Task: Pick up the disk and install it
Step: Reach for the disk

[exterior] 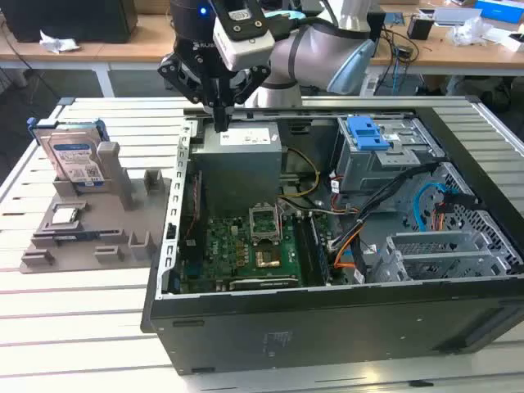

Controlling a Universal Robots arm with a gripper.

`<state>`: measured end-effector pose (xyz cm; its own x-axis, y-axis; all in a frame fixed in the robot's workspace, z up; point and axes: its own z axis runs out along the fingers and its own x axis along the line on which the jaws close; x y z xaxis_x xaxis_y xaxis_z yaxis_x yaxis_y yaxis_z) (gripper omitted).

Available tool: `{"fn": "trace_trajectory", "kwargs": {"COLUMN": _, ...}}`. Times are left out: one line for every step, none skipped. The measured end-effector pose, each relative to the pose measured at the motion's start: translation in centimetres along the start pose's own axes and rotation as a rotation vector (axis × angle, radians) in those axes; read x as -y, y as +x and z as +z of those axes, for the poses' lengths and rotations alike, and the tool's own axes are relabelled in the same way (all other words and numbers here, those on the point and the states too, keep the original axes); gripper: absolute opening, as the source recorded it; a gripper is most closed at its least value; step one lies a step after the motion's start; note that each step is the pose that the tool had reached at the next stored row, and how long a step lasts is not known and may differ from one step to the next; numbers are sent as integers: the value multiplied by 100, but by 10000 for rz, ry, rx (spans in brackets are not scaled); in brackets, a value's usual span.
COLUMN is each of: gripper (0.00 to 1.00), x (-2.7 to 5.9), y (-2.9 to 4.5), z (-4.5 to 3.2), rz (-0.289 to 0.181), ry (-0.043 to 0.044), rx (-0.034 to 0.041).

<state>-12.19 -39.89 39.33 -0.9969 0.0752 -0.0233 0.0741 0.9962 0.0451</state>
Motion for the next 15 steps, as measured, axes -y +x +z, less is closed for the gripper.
{"fn": "trace_trajectory", "kwargs": {"gripper": 11, "x": 0, "y": 9, "z": 0, "rz": 2, "ry": 0, "rx": 0}}
{"fn": "trace_trajectory", "kwargs": {"gripper": 11, "x": 2, "y": 23, "z": -1, "rz": 1, "ry": 0, "rx": 0}}
{"fn": "trace_trajectory", "kwargs": {"gripper": 11, "x": 3, "y": 44, "z": -1, "rz": 2, "ry": 0, "rx": 0}}
{"fn": "trace_trajectory", "kwargs": {"gripper": 11, "x": 5, "y": 69, "z": -2, "rz": 2, "ry": 0, "rx": 0}}
{"fn": "trace_trajectory", "kwargs": {"gripper": 11, "x": 6, "y": 88, "z": -3, "rz": 1, "ry": 0, "rx": 0}}
{"fn": "trace_trajectory", "kwargs": {"gripper": 11, "x": 8, "y": 103, "z": -3, "rz": 1, "ry": 1, "rx": 0}}
{"fn": "trace_trajectory", "kwargs": {"gripper": 11, "x": 8, "y": 119, "z": -3, "rz": 0, "ry": 1, "rx": 0}}
{"fn": "trace_trajectory", "kwargs": {"gripper": 11, "x": 10, "y": 137, "z": -4, "rz": 1, "ry": 0, "rx": 0}}
{"fn": "trace_trajectory", "kwargs": {"gripper": 11, "x": 11, "y": 151, "z": -4, "rz": 1, "ry": 0, "rx": 0}}
{"fn": "trace_trajectory", "kwargs": {"gripper": 11, "x": 12, "y": 165, "z": -4, "rz": 1, "ry": 0, "rx": 0}}
{"fn": "trace_trajectory", "kwargs": {"gripper": 11, "x": 13, "y": 183, "z": -5, "rz": 1, "ry": 0, "rx": 0}}
{"fn": "trace_trajectory", "kwargs": {"gripper": 11, "x": 14, "y": 195, "z": -6, "rz": 2, "ry": 1, "rx": 0}}
{"fn": "trace_trajectory", "kwargs": {"gripper": 11, "x": 16, "y": 215, "z": -6, "rz": 2, "ry": 0, "rx": 0}}
{"fn": "trace_trajectory", "kwargs": {"gripper": 11, "x": 17, "y": 229, "z": -6, "rz": 2, "ry": 0, "rx": 0}}
{"fn": "trace_trajectory", "kwargs": {"gripper": 11, "x": 18, "y": 244, "z": -6, "rz": 1, "ry": 0, "rx": 0}}
